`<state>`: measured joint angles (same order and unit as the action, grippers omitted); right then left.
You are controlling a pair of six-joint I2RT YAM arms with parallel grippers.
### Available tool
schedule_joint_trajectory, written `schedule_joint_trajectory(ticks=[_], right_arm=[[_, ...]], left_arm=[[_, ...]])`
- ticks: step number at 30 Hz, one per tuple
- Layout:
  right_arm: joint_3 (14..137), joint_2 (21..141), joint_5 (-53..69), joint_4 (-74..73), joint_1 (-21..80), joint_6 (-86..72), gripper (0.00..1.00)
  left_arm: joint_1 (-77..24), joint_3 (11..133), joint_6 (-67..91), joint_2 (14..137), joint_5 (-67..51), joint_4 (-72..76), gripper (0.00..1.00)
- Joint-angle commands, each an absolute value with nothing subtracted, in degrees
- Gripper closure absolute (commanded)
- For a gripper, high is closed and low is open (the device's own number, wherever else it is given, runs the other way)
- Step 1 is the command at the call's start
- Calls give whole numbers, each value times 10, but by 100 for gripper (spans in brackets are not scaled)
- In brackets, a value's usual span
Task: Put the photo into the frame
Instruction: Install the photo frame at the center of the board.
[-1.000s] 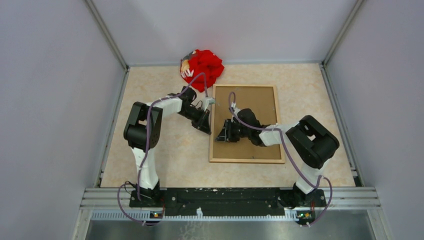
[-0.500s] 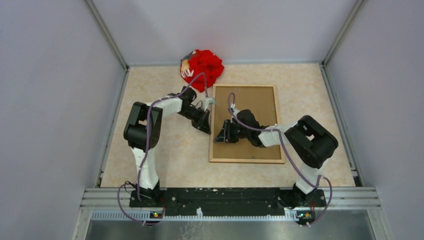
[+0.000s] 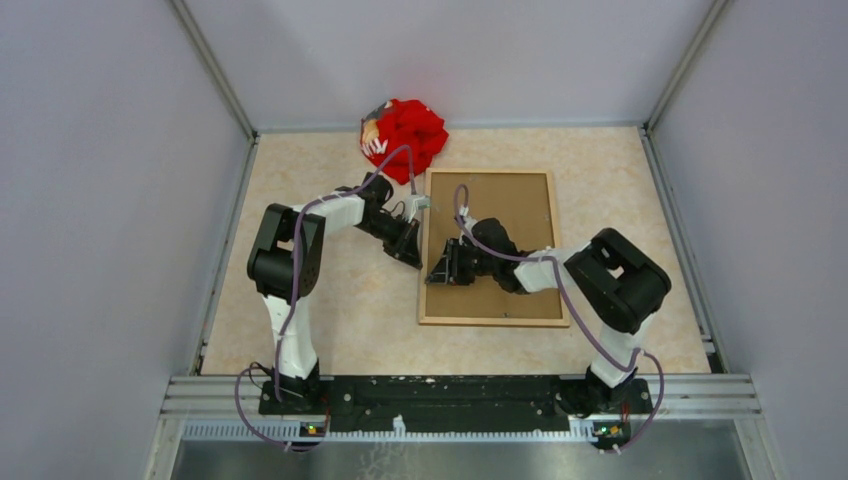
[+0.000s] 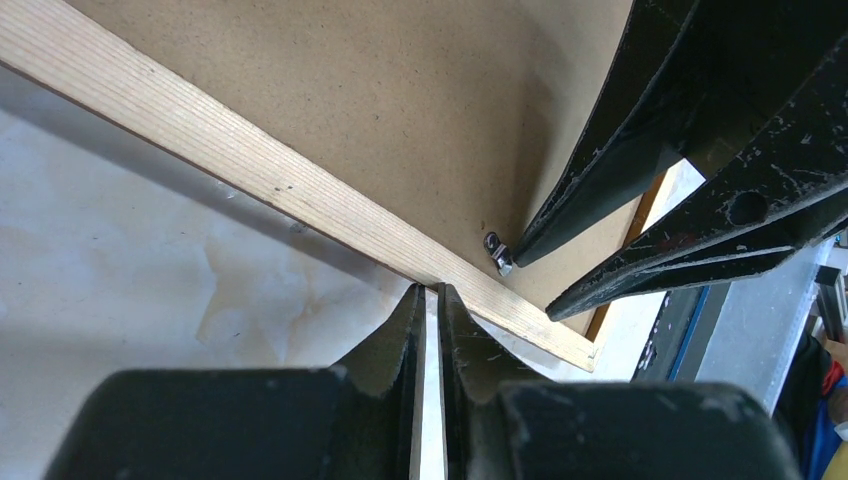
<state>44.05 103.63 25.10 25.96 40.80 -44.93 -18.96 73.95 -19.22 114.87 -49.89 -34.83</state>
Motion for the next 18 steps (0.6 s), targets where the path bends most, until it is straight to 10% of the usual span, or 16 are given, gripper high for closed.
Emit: schedule_joint_trajectory(ticks=[1,18], right_arm=[[468,1055,233,278,418,-448,71],[467,1068,223,295,418,-442,71]], left_arm=[[-192,740,-212,1133,-483,-339,87],[-192,738,-220,1125,-484,-347,87]])
